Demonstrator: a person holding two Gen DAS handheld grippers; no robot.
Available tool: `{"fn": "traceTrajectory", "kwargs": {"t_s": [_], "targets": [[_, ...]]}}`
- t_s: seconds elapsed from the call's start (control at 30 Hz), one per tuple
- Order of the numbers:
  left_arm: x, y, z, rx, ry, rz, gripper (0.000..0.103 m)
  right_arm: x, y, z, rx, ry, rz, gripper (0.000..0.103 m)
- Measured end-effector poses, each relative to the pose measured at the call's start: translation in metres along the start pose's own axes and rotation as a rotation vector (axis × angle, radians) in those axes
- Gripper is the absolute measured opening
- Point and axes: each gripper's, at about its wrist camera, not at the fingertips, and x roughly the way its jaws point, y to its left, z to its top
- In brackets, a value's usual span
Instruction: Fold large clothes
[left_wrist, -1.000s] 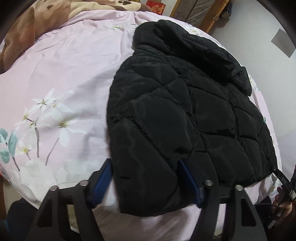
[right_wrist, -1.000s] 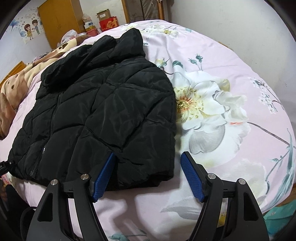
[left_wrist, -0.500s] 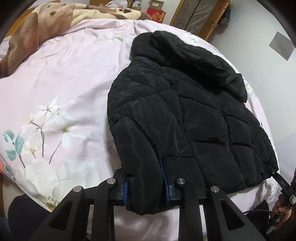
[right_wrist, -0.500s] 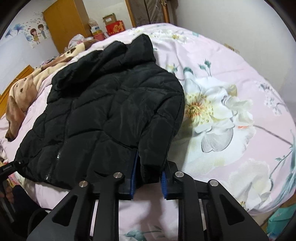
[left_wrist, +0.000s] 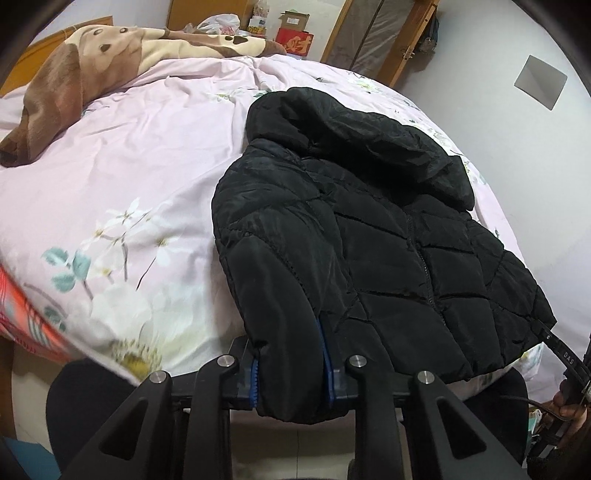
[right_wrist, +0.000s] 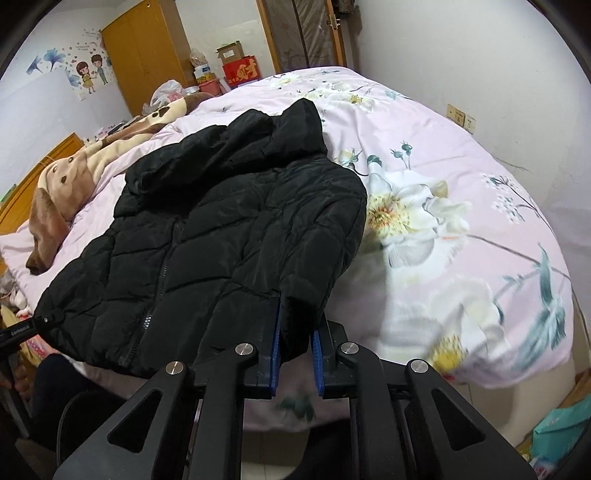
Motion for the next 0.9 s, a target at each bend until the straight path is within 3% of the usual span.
{"fn": "traceTrajectory", "kwargs": {"t_s": [0.2, 0.43, 0.63, 0.9], "targets": [[-0.014, -0.003, -0.011, 0.037, -0.007, 0.005, 0.025, -0.025, 0.002, -0.014, -0.023, -0.004, -0.003, 0.013], [-0.002, -0.011, 0.010, 0.059, -0.003, 0.022, 0.025, -0.020, 0.018, -0.001, -0.072, -0.015, -0.014, 0.012], [-0.010, -0.018, 0.043, 0.042, -0.043, -0.007, 0.025, -0.022, 0.036, 0.029, -0.119, -0.058, -0.005, 0.012], [-0.005, -0.044, 0.128, 0.055, -0.084, 0.010, 0.025, -0.015, 0.056, 0.091, -0.155, -0.102, 0.005, 0.011]]}}
